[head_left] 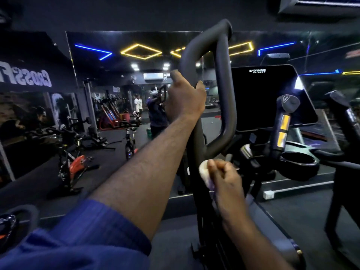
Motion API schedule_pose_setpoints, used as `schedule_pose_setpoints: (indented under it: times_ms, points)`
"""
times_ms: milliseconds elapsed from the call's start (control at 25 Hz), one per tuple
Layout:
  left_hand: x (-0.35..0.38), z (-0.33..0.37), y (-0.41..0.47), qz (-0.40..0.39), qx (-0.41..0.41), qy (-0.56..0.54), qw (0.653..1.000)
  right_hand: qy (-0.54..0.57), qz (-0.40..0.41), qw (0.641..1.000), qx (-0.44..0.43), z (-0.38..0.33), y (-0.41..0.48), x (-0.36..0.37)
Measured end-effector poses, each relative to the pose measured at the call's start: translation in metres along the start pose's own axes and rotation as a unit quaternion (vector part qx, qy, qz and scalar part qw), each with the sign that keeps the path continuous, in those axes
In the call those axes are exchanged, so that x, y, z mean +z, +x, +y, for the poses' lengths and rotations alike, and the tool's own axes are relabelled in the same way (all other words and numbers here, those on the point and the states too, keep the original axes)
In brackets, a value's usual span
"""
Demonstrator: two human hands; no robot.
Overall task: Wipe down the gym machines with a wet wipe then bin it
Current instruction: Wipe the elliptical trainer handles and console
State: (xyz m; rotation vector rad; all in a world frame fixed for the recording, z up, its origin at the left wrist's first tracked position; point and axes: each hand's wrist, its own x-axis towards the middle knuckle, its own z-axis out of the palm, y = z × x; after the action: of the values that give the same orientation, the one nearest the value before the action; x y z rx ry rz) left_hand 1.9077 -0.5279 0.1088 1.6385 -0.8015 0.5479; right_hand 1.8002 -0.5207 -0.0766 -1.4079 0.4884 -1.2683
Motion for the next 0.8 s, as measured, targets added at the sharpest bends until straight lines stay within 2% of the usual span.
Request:
schedule_pose_setpoints:
  times_ms: [120, 240, 360, 480, 680, 800]
  points:
    - [-0.002, -0.002, -0.002, -0.013, 0.004, -0.019, 1.000, -0.019, -0.041, 0.999, -0.002, 0.014, 0.000, 0.013]
    - [-0.003, -0.007, -0.007, -0.026, 0.014, -0.050, 0.998, -0.112, -0.006, 0.993, -0.032, 0.011, -0.006, 0.025]
    - [-0.002, -0.012, -0.013, -0.035, 0.024, -0.070, 0.997, -0.226, 0.036, 0.970, -0.080, 0.011, -0.017, 0.033]
    - [-0.005, -0.016, -0.019, -0.043, 0.031, -0.082, 0.995, -0.304, 0.052, 0.947, -0.087, 0.028, -0.040, 0.029]
    - [-0.003, -0.022, -0.023, -0.045, 0.045, -0.096, 0.993, -0.224, 0.076, 0.966, -0.102, 0.041, -0.055, 0.020]
    - [-0.002, -0.022, -0.021, -0.042, 0.042, -0.094, 0.994, -0.231, 0.082, 0.960, -0.137, 0.034, -0.038, 0.033]
